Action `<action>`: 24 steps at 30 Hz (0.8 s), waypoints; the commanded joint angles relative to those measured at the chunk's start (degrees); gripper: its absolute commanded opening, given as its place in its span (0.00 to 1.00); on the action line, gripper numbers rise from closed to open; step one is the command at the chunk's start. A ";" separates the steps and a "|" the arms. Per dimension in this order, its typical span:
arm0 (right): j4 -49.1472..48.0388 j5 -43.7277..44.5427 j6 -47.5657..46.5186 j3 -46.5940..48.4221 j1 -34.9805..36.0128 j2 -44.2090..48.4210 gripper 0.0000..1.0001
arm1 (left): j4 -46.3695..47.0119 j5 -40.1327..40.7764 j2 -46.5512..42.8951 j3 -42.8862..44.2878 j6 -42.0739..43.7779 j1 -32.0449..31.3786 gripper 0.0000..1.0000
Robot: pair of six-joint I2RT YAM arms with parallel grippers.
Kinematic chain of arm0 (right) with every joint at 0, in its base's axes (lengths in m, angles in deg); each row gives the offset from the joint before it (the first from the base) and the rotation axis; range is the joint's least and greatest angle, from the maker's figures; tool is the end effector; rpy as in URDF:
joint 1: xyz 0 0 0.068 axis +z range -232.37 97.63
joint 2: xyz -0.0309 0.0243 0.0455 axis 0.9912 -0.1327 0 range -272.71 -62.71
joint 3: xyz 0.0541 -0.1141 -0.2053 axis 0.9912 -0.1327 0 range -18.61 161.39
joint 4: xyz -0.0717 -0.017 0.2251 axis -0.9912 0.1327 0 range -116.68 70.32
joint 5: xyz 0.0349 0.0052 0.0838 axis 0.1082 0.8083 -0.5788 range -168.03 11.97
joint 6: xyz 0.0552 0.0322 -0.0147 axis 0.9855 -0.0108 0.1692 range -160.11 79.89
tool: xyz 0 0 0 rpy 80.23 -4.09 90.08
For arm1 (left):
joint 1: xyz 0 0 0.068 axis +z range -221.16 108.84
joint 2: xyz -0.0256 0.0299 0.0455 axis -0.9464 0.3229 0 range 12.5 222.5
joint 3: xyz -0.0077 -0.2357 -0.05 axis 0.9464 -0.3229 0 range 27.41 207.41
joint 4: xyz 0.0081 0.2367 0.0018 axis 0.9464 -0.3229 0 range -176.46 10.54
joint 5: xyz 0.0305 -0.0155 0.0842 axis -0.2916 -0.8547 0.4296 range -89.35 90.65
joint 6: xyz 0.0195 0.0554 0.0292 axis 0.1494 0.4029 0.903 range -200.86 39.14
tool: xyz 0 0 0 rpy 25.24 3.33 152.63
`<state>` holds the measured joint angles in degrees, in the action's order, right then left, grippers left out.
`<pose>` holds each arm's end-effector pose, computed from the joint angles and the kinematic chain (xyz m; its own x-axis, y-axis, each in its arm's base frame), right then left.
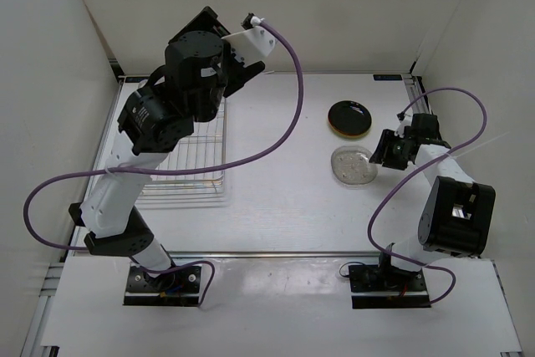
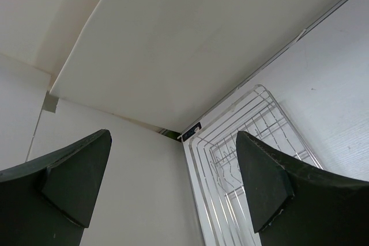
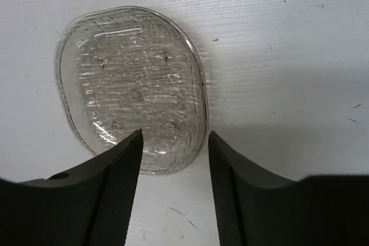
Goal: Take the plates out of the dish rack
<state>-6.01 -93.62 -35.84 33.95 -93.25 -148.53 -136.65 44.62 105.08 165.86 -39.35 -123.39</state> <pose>0.2890 -0.0414 0.1743 -0.7897 0.2248 -0.5708 0.0854 0.9617 0.2606 0.1805 -0.1745 0.5212 0.0107 0.7650 -0.6439 0.1933 0.6302 0.7520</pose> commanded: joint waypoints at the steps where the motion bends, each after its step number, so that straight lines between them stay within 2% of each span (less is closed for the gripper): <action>1: 0.08 -1.72 -0.23 0.18 -0.20 -0.14 0.55 | -0.73 -0.90 -0.20 2.00 -1.61 0.02 1.00; 9: 1.22 -1.64 -0.76 0.71 -0.20 0.82 0.77 | -1.79 -0.90 0.33 3.14 -2.14 0.02 1.00; 10: 1.22 -1.63 -0.76 0.71 -0.90 1.44 0.84 | -1.79 -0.90 0.33 3.14 -2.75 0.02 1.00; 12: 1.22 -1.63 -0.76 1.23 -2.30 3.02 0.89 | -2.31 -0.90 0.33 1.74 -4.07 1.59 1.00; 13: 1.22 -0.94 -0.76 1.23 -3.18 3.64 0.97 | -2.31 -0.90 -0.28 1.12 -5.64 1.60 1.00; 14: 1.22 -0.32 -1.45 1.93 -3.71 4.95 1.00 | -2.31 -1.77 -0.29 1.12 -6.61 2.73 1.00; 19: 6.92 2.49 -5.50 7.81 -6.44 7.77 1.00 | -3.54 -4.93 -2.83 -3.79 -13.91 7.13 1.00; 22: 9.92 3.90 -8.31 10.20 -7.75 11.54 1.00 | -1.89 -6.78 -6.25 -13.61 -18.74 10.37 1.00; 23: 10.88 3.91 -9.01 11.16 -7.76 13.55 1.00 | 1.78 -6.79 -7.57 -21.57 -19.45 11.17 1.00; 24: 11.41 5.38 -9.02 12.21 -7.76 14.45 1.00 | 3.91 -6.79 -8.80 -25.56 -20.15 11.79 1.00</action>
<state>2.14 -90.87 -41.39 42.08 -100.61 -138.46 -136.21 40.03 100.12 148.99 -54.01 -113.51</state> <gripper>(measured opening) 0.998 1.000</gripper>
